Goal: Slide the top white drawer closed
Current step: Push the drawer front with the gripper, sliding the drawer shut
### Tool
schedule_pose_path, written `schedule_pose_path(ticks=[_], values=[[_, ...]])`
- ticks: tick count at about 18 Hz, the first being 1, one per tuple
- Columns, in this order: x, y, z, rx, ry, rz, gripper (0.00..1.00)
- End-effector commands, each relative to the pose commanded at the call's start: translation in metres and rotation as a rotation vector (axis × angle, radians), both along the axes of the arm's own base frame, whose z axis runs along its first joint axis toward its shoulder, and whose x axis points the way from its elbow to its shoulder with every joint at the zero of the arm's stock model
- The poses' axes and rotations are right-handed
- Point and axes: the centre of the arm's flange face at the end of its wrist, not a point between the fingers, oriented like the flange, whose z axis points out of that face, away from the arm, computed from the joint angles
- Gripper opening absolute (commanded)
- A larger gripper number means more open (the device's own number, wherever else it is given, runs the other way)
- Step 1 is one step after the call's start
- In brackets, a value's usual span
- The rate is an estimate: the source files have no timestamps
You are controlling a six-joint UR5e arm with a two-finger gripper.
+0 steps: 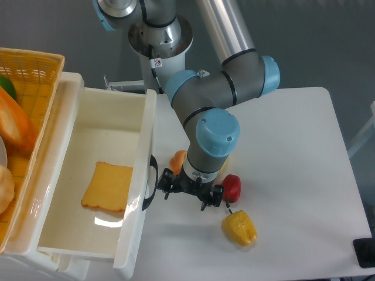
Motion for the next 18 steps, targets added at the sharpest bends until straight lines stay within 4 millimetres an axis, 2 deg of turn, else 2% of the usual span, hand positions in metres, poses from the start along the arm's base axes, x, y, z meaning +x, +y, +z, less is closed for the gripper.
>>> schedule_pose_path(ticks=[11,18], values=[[0.016,0.01,0.012,0.025,0.003,-0.027,1.0],[0.035,0.021,0.018,0.031,0.009,-0.059,1.0]])
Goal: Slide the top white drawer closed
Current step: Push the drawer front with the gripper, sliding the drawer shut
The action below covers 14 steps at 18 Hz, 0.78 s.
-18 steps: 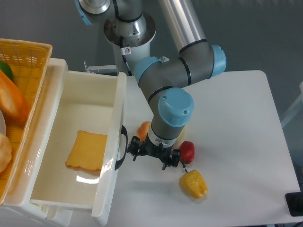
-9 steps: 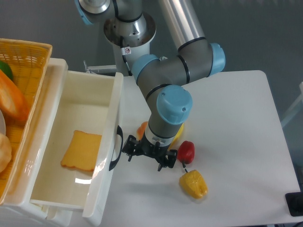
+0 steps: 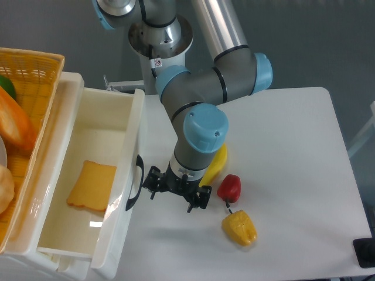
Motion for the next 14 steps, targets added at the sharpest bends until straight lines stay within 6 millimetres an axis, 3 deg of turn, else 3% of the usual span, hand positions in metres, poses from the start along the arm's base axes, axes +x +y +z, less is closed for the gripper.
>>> schedule_pose_path(ticks=[14], values=[[0.04,0.016,0.015,0.013,0.017,-0.061,1.0]])
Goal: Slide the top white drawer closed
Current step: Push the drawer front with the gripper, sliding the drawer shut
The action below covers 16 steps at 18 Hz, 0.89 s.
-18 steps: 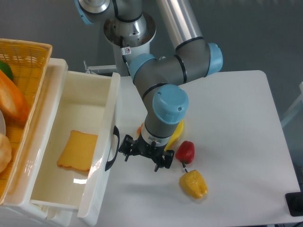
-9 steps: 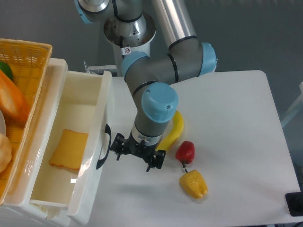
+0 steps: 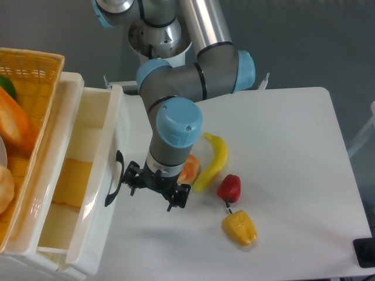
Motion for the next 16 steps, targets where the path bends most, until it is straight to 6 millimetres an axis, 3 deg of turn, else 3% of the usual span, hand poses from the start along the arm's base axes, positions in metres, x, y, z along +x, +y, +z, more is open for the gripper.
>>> schedule_pose_path(ticks=[16], values=[[0.024,0.011,0.007,0.012,0.012,-0.055,1.0]])
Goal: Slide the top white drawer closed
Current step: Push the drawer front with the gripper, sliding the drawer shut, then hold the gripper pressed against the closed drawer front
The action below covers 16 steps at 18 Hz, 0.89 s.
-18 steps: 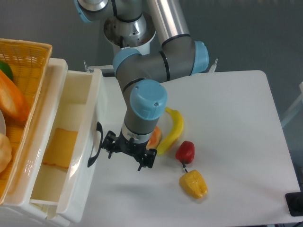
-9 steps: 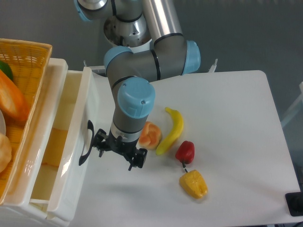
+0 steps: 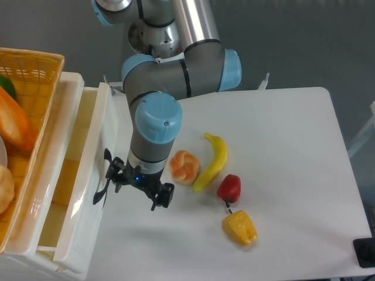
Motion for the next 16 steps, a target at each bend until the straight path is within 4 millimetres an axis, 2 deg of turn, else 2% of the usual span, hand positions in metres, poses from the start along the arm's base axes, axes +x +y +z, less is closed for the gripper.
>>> schedule_pose_path(ticks=[16], values=[[0.0121,0.0029,0.0037,0.003,0.0,-0.016,1.0]])
